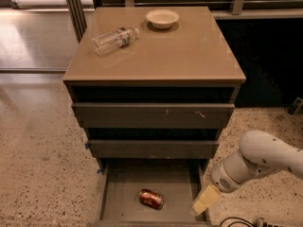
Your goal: Pick coke can from bottom drawer and place on counter
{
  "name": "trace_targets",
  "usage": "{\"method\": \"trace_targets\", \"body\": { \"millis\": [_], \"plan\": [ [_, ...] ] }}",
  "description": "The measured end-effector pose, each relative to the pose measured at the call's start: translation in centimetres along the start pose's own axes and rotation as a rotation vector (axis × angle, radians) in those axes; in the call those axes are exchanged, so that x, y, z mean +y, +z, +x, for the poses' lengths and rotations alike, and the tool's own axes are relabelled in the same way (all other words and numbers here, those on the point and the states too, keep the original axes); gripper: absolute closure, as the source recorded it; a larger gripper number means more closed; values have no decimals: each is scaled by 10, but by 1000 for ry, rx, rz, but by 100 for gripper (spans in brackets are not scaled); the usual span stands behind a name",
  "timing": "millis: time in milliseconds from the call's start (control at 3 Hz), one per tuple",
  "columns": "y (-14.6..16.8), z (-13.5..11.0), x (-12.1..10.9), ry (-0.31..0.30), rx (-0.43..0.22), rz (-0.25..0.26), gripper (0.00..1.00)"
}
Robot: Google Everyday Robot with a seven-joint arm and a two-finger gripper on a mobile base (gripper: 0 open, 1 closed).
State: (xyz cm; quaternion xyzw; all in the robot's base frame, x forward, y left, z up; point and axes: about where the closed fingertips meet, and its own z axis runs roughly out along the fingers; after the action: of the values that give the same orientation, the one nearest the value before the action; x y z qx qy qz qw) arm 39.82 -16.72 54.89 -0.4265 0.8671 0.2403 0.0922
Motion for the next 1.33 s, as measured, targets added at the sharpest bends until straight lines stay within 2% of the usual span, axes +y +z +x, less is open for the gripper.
{"method": "trace_targets", "body": {
  "millis": [333, 667, 1000, 1333],
  "plan": [
    [33, 5, -25, 70, -168, -48, 0],
    [68, 20, -20, 106, -168, -121, 0],
    [80, 23, -16, 95, -166, -122, 0],
    [116, 20, -28, 77, -218, -112, 0]
  ]
}}
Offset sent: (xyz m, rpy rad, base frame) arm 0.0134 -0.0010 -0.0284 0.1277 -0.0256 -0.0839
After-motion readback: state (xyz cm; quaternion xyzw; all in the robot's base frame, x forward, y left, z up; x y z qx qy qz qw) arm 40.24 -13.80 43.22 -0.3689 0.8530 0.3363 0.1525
